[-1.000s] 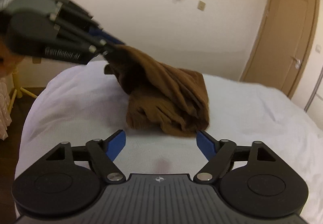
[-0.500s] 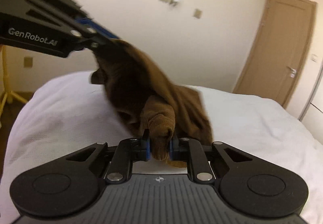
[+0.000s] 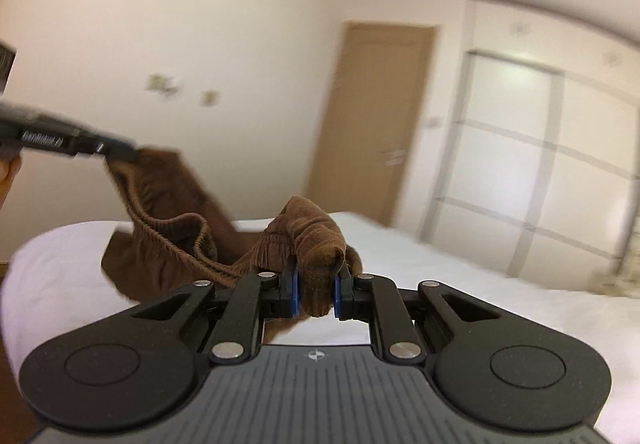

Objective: Fold clothes
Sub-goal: 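Lift the brown shorts with both grippers and shake them open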

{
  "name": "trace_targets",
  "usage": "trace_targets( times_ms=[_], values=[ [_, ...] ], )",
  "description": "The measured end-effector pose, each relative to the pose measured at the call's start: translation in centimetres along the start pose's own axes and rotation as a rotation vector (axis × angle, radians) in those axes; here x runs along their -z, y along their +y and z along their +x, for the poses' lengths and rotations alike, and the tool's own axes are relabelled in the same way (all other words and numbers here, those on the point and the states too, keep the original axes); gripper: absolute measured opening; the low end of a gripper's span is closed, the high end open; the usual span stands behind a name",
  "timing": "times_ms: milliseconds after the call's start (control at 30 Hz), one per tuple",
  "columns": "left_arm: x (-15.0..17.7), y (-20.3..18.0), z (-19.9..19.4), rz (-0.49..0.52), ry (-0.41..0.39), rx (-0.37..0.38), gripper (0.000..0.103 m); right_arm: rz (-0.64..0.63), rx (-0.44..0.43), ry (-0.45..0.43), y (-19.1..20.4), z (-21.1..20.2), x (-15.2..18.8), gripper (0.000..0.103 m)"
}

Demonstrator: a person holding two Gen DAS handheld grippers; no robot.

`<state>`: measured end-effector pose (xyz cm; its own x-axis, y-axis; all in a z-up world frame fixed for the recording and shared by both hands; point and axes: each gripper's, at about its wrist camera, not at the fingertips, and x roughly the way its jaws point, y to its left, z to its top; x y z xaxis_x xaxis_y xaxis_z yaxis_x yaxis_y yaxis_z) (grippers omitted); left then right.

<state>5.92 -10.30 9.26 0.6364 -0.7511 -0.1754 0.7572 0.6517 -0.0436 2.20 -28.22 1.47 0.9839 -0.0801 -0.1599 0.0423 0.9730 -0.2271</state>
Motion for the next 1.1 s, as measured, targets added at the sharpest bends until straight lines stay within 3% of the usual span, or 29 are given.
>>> trace_targets(
  times_ms=[100, 200, 300, 367, 433, 500, 567, 600, 700, 767, 833, 867, 933, 1000, 1100],
  values=[
    [3.9, -3.9, 1.5, -0.062, 0.103, 0.076, 0.007, 0.05, 0.108, 0.063, -2.7, -4.6, 3.3, 0.015],
    [8.5, -6.3, 2.8, -0.082, 0.253, 0.125, 0.007, 0.148, 0.192, 0.191, -5.1, -7.1, 8.1, 0.016],
    [12.0, -8.4, 2.8, -0.015, 0.344, 0.138, 0.008, 0.305, 0.25, 0.301, -7.7, -9.6, 12.8, 0.017],
    [13.0, -10.0, 2.6, 0.092, 0.357, 0.174, 0.018, 0.376, 0.261, 0.333, -8.2, -11.2, 15.1, 0.017],
    [13.6, -11.6, 2.4, 0.217, 0.354, 0.222, 0.037, 0.411, 0.259, 0.337, -8.8, -12.7, 16.2, 0.017],
    [14.1, -13.4, 2.3, 0.329, 0.356, 0.29, 0.04, 0.446, 0.257, 0.341, -9.3, -14.2, 17.2, 0.017],
    [14.9, -15.8, 2.6, 0.434, 0.356, 0.349, 0.052, 0.484, 0.249, 0.336, -9.0, -13.7, 17.4, 0.017],
    [16.0, -17.0, 2.7, 0.466, 0.359, 0.364, 0.058, 0.488, 0.249, 0.33, -9.1, -14.3, 17.3, 0.017],
    [18.4, -19.3, 4.5, 0.448, 0.413, 0.402, 0.059, 0.494, 0.25, 0.317, -9.5, -15.4, 17.6, 0.017],
    [19.7, -20.1, 5.6, 0.432, 0.438, 0.391, 0.056, 0.493, 0.249, 0.313, -9.8, -15.4, 18.1, 0.017],
    [20.0, -20.0, 7.0, 0.401, 0.471, 0.367, 0.017, 0.501, 0.254, 0.315, -9.4, -15.3, 17.8, 0.017],
    [20.2, -19.9, 7.7, 0.385, 0.488, 0.355, 0.012, 0.51, 0.256, 0.318, -9.7, -15.3, 18.0, 0.017],
    [19.5, -19.0, 8.0, 0.338, 0.486, 0.346, 0.005, 0.554, 0.253, 0.316, -10.6, -15.4, 18.4, 0.017],
    [17.5, -17.5, 7.0, 0.292, 0.427, 0.324, 0.004, 0.606, 0.246, 0.295, -10.8, -15.8, 18.4, 0.016],
    [12.4, -14.2, 4.5, 0.087, 0.29, 0.34, 0.003, 0.62, 0.245, 0.233, -10.7, -17.2, 16.8, 0.016]
  ],
)
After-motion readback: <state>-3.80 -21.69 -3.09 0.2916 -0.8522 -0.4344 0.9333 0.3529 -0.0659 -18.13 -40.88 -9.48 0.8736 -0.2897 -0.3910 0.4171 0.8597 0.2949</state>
